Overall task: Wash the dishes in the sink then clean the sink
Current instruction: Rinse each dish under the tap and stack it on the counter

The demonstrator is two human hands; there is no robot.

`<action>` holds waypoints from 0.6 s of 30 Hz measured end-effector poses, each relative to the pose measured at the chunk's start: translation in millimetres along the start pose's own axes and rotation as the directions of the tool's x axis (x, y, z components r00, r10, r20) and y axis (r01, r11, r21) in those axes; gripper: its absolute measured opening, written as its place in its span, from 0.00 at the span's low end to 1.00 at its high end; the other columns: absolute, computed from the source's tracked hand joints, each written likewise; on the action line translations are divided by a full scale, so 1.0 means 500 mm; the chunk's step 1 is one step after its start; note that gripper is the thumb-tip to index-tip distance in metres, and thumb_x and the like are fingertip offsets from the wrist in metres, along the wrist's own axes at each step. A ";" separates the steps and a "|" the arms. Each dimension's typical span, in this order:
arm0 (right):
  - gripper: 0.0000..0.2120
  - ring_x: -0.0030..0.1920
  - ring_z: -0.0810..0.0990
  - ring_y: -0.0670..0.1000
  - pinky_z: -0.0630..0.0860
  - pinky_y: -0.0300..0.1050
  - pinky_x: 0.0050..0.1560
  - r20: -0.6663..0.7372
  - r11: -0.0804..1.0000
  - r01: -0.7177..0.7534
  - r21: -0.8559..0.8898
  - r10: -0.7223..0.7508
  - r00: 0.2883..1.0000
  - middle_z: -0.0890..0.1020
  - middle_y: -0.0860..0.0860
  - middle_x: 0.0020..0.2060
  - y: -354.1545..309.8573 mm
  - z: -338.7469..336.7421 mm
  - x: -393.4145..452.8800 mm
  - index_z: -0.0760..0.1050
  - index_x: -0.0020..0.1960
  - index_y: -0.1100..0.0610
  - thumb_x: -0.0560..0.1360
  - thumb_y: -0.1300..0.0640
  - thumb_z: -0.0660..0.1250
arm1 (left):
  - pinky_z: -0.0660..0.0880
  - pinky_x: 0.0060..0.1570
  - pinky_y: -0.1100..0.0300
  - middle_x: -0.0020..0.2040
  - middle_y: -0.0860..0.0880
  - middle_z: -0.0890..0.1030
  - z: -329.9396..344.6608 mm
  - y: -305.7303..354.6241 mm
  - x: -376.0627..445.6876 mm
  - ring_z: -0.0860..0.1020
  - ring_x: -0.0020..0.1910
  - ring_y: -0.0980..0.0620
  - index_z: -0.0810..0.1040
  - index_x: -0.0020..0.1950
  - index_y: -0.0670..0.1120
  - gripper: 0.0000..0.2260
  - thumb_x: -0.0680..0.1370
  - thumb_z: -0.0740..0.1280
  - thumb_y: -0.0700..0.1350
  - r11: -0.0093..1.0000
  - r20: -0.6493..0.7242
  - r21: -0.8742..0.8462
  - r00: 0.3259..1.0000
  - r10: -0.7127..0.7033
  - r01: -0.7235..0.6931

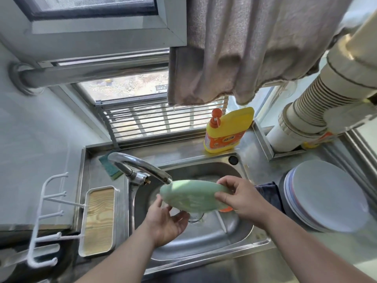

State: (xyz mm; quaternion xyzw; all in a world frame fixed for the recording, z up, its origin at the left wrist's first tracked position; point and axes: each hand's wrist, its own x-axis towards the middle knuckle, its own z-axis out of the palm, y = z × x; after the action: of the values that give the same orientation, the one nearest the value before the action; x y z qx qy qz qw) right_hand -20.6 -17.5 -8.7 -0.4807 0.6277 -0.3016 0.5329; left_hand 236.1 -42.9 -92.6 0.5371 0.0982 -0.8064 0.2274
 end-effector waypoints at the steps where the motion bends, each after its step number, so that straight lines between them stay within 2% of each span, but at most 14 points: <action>1: 0.06 0.44 0.82 0.47 0.81 0.48 0.46 -0.016 0.995 -0.043 0.090 0.044 0.999 0.86 0.49 0.43 -0.002 0.017 0.007 0.83 0.49 0.52 0.78 0.62 0.74 | 0.80 0.52 0.46 0.64 0.35 0.77 -0.004 -0.007 0.003 0.81 0.53 0.36 0.82 0.65 0.48 0.34 0.79 0.58 0.74 1.000 -0.014 -0.017 1.000 -0.006 0.006; 3: 0.03 0.43 0.83 0.50 0.81 0.45 0.45 -0.008 0.950 -0.147 0.277 0.155 0.988 0.87 0.52 0.42 -0.006 0.060 0.022 0.83 0.52 0.57 0.81 0.62 0.71 | 0.76 0.61 0.43 0.70 0.38 0.76 -0.014 -0.020 0.006 0.78 0.62 0.35 0.81 0.67 0.50 0.39 0.78 0.50 0.78 1.000 -0.054 0.004 0.999 -0.006 0.006; 6: 0.07 0.43 0.83 0.53 0.81 0.48 0.45 0.097 0.793 -0.352 0.497 0.352 0.931 0.86 0.58 0.45 -0.011 0.125 0.046 0.81 0.55 0.63 0.83 0.61 0.67 | 0.72 0.67 0.36 0.69 0.38 0.79 -0.052 -0.033 0.013 0.77 0.65 0.35 0.79 0.69 0.49 0.42 0.77 0.48 0.78 1.000 -0.129 -0.023 0.992 -0.004 0.001; 9: 0.05 0.41 0.80 0.55 0.78 0.50 0.44 0.138 0.714 -0.426 0.555 0.427 0.894 0.84 0.60 0.44 -0.022 0.162 0.061 0.80 0.55 0.62 0.83 0.63 0.66 | 0.76 0.60 0.31 0.67 0.36 0.79 -0.096 -0.031 0.009 0.77 0.65 0.32 0.78 0.69 0.48 0.40 0.78 0.47 0.77 0.998 -0.176 -0.070 0.984 -0.002 -0.010; 11: 0.07 0.41 0.79 0.56 0.76 0.51 0.43 0.183 0.665 -0.468 0.582 0.454 0.872 0.83 0.59 0.43 -0.032 0.171 0.065 0.80 0.57 0.60 0.82 0.64 0.64 | 0.79 0.54 0.35 0.65 0.37 0.81 -0.121 -0.027 0.001 0.78 0.62 0.33 0.76 0.70 0.46 0.40 0.79 0.46 0.76 0.994 -0.199 -0.104 0.980 -0.006 -0.015; 13: 0.09 0.41 0.80 0.56 0.78 0.53 0.43 0.249 0.596 -0.502 0.627 0.457 0.854 0.82 0.58 0.43 -0.041 0.178 0.067 0.79 0.60 0.61 0.82 0.65 0.64 | 0.79 0.53 0.38 0.65 0.38 0.81 -0.140 -0.022 -0.002 0.79 0.61 0.34 0.74 0.72 0.44 0.41 0.80 0.46 0.75 0.992 -0.219 -0.129 0.976 -0.013 -0.016; 15: 0.11 0.46 0.81 0.60 0.82 0.59 0.51 0.298 0.510 -0.520 0.685 0.456 0.839 0.83 0.62 0.48 -0.048 0.188 0.072 0.77 0.63 0.63 0.81 0.68 0.64 | 0.78 0.53 0.37 0.65 0.36 0.81 -0.153 -0.016 0.000 0.80 0.60 0.33 0.72 0.73 0.41 0.42 0.80 0.46 0.74 0.986 -0.195 -0.163 0.981 -0.016 -0.017; 16: 0.11 0.48 0.82 0.61 0.83 0.60 0.53 0.311 0.465 -0.523 0.714 0.459 0.832 0.83 0.63 0.50 -0.051 0.194 0.075 0.77 0.63 0.64 0.81 0.69 0.64 | 0.79 0.52 0.37 0.63 0.33 0.81 -0.156 -0.012 0.001 0.81 0.58 0.32 0.71 0.72 0.38 0.43 0.80 0.47 0.74 0.982 -0.165 -0.190 0.986 -0.013 -0.019; 18: 0.12 0.48 0.85 0.62 0.86 0.59 0.48 0.320 0.381 -0.516 0.767 0.470 0.823 0.84 0.66 0.52 -0.056 0.206 0.082 0.76 0.64 0.66 0.81 0.71 0.64 | 0.84 0.40 0.39 0.54 0.29 0.83 -0.161 -0.001 0.003 0.85 0.46 0.31 0.71 0.71 0.32 0.45 0.81 0.47 0.73 0.967 -0.088 -0.254 0.996 -0.004 -0.018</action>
State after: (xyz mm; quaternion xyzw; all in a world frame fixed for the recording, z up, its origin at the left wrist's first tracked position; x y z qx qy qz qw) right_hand 87.3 -51.8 -25.1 0.0303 0.5091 -0.3760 0.7736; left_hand 301.4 -10.4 -126.7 0.5388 0.2087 -0.7619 0.2927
